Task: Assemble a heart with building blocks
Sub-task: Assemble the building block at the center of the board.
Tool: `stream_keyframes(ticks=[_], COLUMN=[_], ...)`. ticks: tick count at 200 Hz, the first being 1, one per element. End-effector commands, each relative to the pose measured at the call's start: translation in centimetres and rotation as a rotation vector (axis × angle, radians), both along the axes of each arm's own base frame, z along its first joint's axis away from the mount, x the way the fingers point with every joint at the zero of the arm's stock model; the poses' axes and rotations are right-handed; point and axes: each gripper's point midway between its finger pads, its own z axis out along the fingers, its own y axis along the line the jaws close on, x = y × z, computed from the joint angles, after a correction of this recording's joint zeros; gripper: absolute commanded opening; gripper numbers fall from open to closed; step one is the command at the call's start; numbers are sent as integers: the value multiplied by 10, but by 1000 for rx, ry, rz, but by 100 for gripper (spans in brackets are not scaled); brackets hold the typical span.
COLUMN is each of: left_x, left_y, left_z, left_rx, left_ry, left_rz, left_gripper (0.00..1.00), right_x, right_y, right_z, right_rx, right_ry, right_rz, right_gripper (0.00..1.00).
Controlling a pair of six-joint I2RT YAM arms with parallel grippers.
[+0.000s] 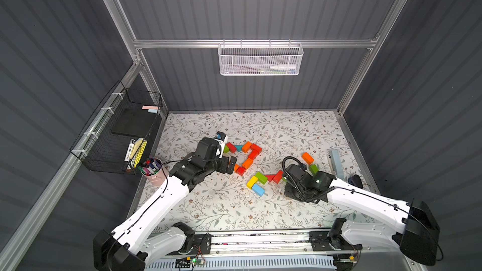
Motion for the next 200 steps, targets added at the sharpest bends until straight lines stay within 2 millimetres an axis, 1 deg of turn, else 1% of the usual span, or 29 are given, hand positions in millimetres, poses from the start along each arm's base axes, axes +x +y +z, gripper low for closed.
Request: stream_keyframes(ticks=[1,17,63,118,159,200], left_x=[-3,-4,-3,-2,-1,0], left_y=[3,3,2,0,1,1], left_z=[2,3,1,-1,-2,-3], left_rx=[-15,-16,-16,-13,-13,-12], left_ry=[8,6,12,19,22,24], left_rz=[8,7,5,1,4,4], left_gripper=[99,99,99,99,99,99], right_x=[6,9,11,17,22,25], right_y=[4,7,7,12,8,1], right_z=[-8,-12,-24,-33,-37,-38], right_rx=[6,2,-6,-15,-35,-45], right_ry=[9,11,16,9,3,2], right_rz=[-121,-138,-194,-202,-209,-227], right_gripper=[20,19,19,19,19,21])
